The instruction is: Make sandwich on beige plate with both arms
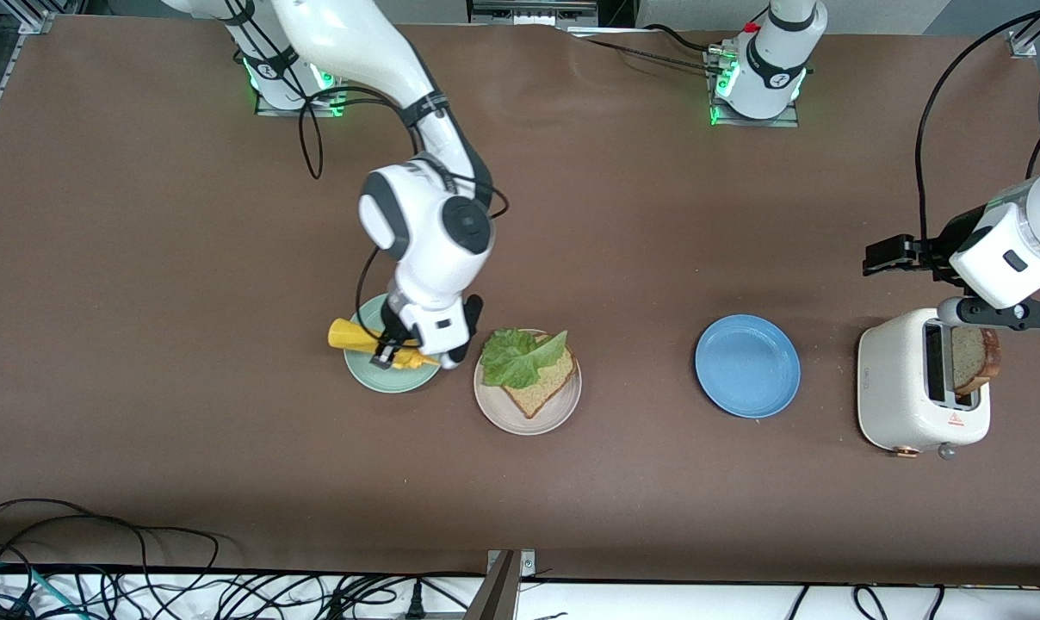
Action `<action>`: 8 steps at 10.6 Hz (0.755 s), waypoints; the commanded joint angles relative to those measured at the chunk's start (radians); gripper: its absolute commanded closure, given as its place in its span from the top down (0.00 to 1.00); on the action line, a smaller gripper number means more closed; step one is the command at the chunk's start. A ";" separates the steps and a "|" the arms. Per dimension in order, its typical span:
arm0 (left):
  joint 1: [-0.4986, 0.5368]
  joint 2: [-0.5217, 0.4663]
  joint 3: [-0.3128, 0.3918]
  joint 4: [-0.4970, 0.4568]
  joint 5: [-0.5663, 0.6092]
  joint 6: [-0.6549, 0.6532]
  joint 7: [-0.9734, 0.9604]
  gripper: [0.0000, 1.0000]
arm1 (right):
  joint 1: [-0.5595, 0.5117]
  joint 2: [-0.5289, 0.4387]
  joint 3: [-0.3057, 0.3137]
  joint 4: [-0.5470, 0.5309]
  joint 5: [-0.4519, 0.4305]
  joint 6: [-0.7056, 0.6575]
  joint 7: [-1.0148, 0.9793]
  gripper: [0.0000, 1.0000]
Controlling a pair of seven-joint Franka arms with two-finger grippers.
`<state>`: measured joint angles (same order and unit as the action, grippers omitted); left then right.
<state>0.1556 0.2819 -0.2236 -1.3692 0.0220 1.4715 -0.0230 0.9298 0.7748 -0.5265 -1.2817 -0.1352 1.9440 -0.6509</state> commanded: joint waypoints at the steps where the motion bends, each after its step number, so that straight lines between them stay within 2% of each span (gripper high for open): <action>1: 0.005 -0.012 -0.002 -0.016 0.015 0.007 0.020 0.99 | -0.102 -0.052 -0.007 0.012 0.150 -0.013 -0.116 0.00; 3: 0.004 -0.010 -0.002 -0.018 0.013 0.007 0.020 0.99 | -0.213 -0.101 -0.006 0.012 0.360 -0.010 -0.215 0.00; 5: 0.007 -0.012 -0.002 -0.018 0.015 0.001 0.020 0.98 | -0.281 -0.146 -0.021 0.004 0.584 -0.011 -0.350 0.00; 6: 0.013 -0.015 0.004 -0.018 0.018 -0.002 0.020 0.98 | -0.292 -0.185 -0.030 -0.017 0.654 -0.028 -0.422 0.00; 8: 0.100 -0.018 0.007 -0.002 0.018 0.001 0.021 0.99 | -0.311 -0.305 -0.038 -0.147 0.757 -0.062 -0.551 0.00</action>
<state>0.1852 0.2816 -0.2109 -1.3706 0.0297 1.4713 -0.0234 0.6186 0.5863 -0.5676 -1.3007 0.5528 1.8994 -1.1108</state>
